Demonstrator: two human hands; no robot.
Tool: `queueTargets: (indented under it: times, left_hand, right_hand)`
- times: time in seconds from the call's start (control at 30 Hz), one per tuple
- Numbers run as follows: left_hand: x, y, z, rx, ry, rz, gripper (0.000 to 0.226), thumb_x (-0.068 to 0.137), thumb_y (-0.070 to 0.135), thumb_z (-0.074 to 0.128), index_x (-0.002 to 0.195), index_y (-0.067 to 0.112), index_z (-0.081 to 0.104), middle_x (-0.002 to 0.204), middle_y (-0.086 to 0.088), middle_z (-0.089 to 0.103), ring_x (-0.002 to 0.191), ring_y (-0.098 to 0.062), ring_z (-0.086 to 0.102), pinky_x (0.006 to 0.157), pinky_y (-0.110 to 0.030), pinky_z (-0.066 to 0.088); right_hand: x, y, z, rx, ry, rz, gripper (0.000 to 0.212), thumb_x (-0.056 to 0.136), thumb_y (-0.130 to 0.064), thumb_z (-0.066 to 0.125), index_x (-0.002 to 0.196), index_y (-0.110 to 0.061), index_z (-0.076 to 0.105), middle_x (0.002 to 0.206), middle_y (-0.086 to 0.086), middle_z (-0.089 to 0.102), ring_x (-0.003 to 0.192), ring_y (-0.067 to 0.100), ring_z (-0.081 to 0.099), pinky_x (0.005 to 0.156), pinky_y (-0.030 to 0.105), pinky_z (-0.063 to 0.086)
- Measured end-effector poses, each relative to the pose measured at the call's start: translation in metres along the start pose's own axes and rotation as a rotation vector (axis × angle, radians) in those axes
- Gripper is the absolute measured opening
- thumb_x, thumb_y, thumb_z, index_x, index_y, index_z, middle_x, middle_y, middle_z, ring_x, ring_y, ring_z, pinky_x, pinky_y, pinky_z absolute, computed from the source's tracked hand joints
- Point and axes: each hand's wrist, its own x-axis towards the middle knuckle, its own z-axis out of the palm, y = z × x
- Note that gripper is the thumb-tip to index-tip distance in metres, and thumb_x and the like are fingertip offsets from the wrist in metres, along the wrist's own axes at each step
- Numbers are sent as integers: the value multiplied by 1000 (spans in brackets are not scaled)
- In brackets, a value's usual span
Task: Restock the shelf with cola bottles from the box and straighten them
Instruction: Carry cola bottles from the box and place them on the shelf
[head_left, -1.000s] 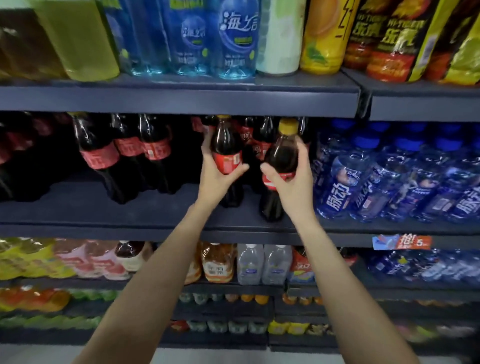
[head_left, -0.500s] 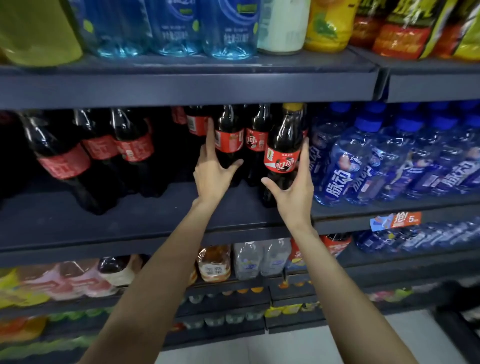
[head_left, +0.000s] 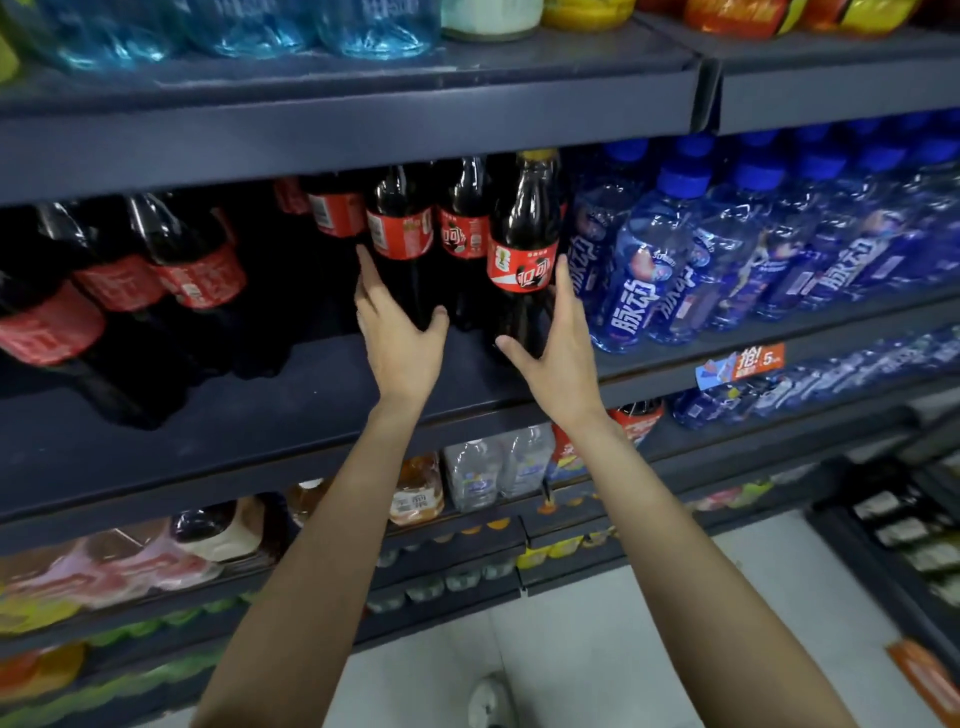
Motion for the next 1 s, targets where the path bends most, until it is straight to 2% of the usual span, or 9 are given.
queueTargets:
  times: [0.13, 0.3, 0.4, 0.5, 0.6, 0.73, 0.83, 0.93, 1.0]
  left_hand:
    - [-55, 18, -15, -99, -125, -138, 68, 89, 21, 63, 146, 18, 27, 145, -2, 36, 133, -16, 37, 110, -32, 32]
    - [-140, 56, -18, -370, -213, -65, 27, 94, 7, 53, 119, 17, 56, 106, 9, 63, 102, -10, 62, 94, -24, 48]
    - [-206, 72, -6, -484, -259, 83, 18, 97, 2, 47, 111, 4, 58, 97, 3, 65, 91, -15, 63, 86, -25, 50]
    - [-284, 73, 17, -542, -425, 109, 17, 97, 8, 46, 107, 3, 59, 88, 7, 66, 85, -11, 63, 80, -23, 50]
    - [-368, 70, 49, -499, -643, 31, 15, 95, 20, 50, 103, 17, 63, 90, 5, 68, 86, -13, 64, 80, -22, 50]
    - [-475, 56, 102, -306, -1005, -90, 23, 92, 12, 54, 103, 30, 64, 91, 7, 70, 90, -12, 65, 84, -26, 50]
    - [-541, 53, 144, -84, -1299, -104, 31, 90, 1, 57, 106, 27, 61, 91, 9, 68, 88, -4, 63, 90, -28, 50]
    - [-598, 69, 187, 89, -1532, -97, 28, 92, 6, 56, 114, 22, 61, 98, 5, 67, 97, -14, 62, 83, -10, 45]
    - [-638, 80, 222, 220, -1678, -28, 26, 92, 13, 57, 116, 23, 61, 105, 2, 68, 101, -16, 62, 84, -16, 44]
  right_hand:
    - [-34, 4, -29, -59, -53, 42, 77, 90, -25, 64, 151, -17, 18, 146, 8, 35, 135, 21, 33, 107, 25, 27]
    - [-109, 13, -95, -4, 112, -109, 46, 91, -16, 62, 135, -13, 48, 122, 4, 57, 108, 10, 54, 90, 8, 37]
    - [-177, 33, -138, 1, 256, -158, 28, 91, -10, 62, 119, -8, 60, 107, 2, 62, 98, 12, 59, 88, 18, 44]
    - [-260, 69, -182, -91, 365, -97, 19, 88, -6, 65, 107, -3, 64, 98, 3, 65, 93, 11, 60, 87, 15, 43]
    - [-355, 107, -228, -164, 371, 116, 20, 90, -15, 62, 107, -7, 65, 102, -3, 66, 96, 8, 59, 91, 10, 40]
    - [-484, 153, -287, -232, 328, 515, 28, 89, -20, 65, 116, -16, 62, 112, -3, 65, 101, 10, 59, 87, 19, 44]
    - [-567, 180, -329, -230, 241, 841, 36, 91, -24, 62, 126, -19, 57, 123, -5, 61, 109, 12, 57, 85, 14, 36]
    - [-636, 206, -371, -176, 239, 1076, 36, 91, -24, 61, 126, -21, 56, 123, -2, 62, 106, 15, 60, 84, 19, 40]
    - [-673, 222, -402, -166, 285, 1169, 34, 90, -22, 61, 124, -20, 58, 118, 0, 65, 103, 17, 62, 83, 21, 42]
